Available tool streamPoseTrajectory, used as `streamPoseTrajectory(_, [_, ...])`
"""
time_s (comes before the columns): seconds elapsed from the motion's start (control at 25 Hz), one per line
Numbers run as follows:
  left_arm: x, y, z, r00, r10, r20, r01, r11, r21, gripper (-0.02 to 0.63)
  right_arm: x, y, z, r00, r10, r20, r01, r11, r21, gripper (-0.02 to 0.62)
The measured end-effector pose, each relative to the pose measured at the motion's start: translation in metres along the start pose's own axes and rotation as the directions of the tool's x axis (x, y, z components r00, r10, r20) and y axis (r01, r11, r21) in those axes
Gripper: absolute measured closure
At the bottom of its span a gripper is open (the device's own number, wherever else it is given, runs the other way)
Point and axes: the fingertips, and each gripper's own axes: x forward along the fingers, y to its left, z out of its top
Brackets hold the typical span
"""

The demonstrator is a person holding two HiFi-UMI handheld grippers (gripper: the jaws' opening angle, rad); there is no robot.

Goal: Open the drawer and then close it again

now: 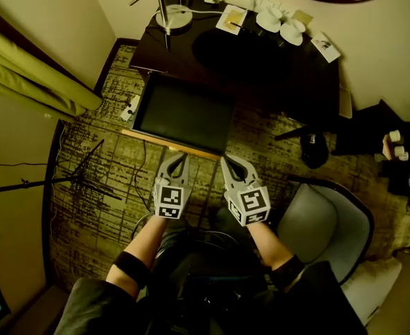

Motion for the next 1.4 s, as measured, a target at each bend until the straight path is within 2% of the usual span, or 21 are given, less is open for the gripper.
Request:
streamPoseTrajectory(0.12, [0.000,0.027,-0.039,0.997,0.068,-0.033,-0.070,0.996,-0.046,0.604,0.030,0.039,-0.024,0.991,0.122,-0.054,-0.123,0.992,-0.029,0.594])
streamPoseTrajectory(0.24, [0.004,0.054,-0.079,0.989,0.138,-0.056,-0.143,0.985,-0.093,0.604,0.056,0.071,-0.055,0.971,0.214,-0.109,-0.221,0.974,-0.056,0.594])
streamPoseTrajectory(0.36, [0.012,0.078,-0.116,0.979,0.188,-0.075,-0.196,0.972,-0.127,0.604,0.078,0.093,-0.084,0.952,0.270,-0.146,-0.282,0.957,-0.067,0.594])
streamPoseTrajectory(0.52, [0.022,0.095,-0.161,0.971,0.218,-0.097,-0.231,0.961,-0.155,0.604,0.103,0.112,-0.127,0.931,0.311,-0.194,-0.330,0.941,-0.073,0.594])
streamPoseTrajectory(0.76, [0.043,0.124,-0.204,0.963,0.247,-0.111,-0.263,0.948,-0.177,0.604,0.140,0.123,-0.174,0.922,0.319,-0.222,-0.337,0.940,-0.050,0.594])
streamPoseTrajectory(0.92, [0.062,0.126,-0.217,0.969,0.219,-0.112,-0.236,0.955,-0.178,0.604,0.157,0.125,-0.188,0.926,0.309,-0.218,-0.323,0.946,-0.030,0.594])
streamPoseTrajectory(1.2, [0.089,0.135,-0.217,0.978,0.184,-0.101,-0.198,0.967,-0.161,0.604,0.183,0.117,-0.205,0.937,0.275,-0.218,-0.279,0.960,0.012,0.594])
streamPoseTrajectory(1.4, [0.089,0.137,-0.214,0.979,0.180,-0.099,-0.196,0.964,-0.182,0.604,0.195,0.107,-0.205,0.947,0.250,-0.202,-0.244,0.968,0.052,0.594])
